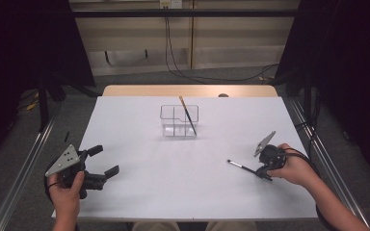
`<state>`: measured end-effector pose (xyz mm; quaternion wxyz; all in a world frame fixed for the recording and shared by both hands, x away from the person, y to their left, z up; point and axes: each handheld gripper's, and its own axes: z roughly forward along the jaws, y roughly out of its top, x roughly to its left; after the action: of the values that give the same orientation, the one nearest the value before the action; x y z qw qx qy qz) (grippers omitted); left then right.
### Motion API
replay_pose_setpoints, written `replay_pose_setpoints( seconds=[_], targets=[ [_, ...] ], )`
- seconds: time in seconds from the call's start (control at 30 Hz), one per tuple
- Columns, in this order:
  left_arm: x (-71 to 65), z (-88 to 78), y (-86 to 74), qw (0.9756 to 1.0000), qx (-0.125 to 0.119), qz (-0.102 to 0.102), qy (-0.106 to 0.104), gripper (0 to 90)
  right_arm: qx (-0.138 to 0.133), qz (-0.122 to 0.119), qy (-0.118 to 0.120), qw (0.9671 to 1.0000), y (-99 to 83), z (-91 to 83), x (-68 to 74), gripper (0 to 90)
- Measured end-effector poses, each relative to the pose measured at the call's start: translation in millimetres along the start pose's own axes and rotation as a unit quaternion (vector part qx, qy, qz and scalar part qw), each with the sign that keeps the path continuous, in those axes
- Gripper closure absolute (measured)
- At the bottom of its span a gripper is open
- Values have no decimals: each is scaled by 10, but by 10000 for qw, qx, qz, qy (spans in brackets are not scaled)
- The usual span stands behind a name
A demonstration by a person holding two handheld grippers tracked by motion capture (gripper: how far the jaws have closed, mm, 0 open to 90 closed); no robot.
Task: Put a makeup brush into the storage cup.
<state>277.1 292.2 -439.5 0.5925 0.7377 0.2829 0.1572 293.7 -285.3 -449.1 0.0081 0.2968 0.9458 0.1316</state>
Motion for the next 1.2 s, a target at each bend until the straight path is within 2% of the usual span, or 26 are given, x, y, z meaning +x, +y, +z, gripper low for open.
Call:
replay_pose_setpoints(
  seconds=[0.13,0.27,0.5,0.6,0.73,0.97,1.2],
  targets=[
    [7,1,-4,10000,26,31,-2,0,-226,191,128,9995,-30,-16,-10,847],
    [-5,9,-6,10000,9,-22,-9,0,-473,278,108,9984,-53,-48,-26,847],
    [4,-2,-6,10000,16,-6,-5,0,-1054,437,242,9932,-67,-92,-6,847],
    [-2,-4,0,10000,-7,-39,-1,0,-1295,502,264,9900,-68,-93,6,848],
    [-1,-3,-3,10000,-9,-39,-6,0,-1667,585,237,9840,-69,-98,20,848],
    [-4,4,0,10000,-5,-22,-12,0,-2265,674,257,9713,-61,-95,57,848],
    [-9,13,-4,10000,10,-38,-23,0,-2888,757,267,9540,-69,-131,88,848]
  ],
)
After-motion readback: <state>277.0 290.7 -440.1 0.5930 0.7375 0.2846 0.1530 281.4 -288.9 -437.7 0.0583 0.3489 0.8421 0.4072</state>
